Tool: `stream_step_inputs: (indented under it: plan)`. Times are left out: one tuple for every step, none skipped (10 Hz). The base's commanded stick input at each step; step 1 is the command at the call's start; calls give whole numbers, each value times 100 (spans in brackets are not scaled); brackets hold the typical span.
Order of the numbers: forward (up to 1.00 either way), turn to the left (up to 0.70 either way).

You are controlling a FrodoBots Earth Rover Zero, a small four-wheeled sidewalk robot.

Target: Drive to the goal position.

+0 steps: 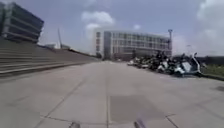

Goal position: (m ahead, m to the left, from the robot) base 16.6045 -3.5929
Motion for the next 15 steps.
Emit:
stream_step_inputs:
  plan:
    - [85,0]
    - [85,0]
    - [85,0]
    - [85,0]
    - [85,0]
    - [85,0]
    - [85,0]
    - [85,0]
    - [85,0]
    - [85,0]
    - [85,0]
    - [85,0]
    - [85,0]
    - [85,0]
    - [85,0]
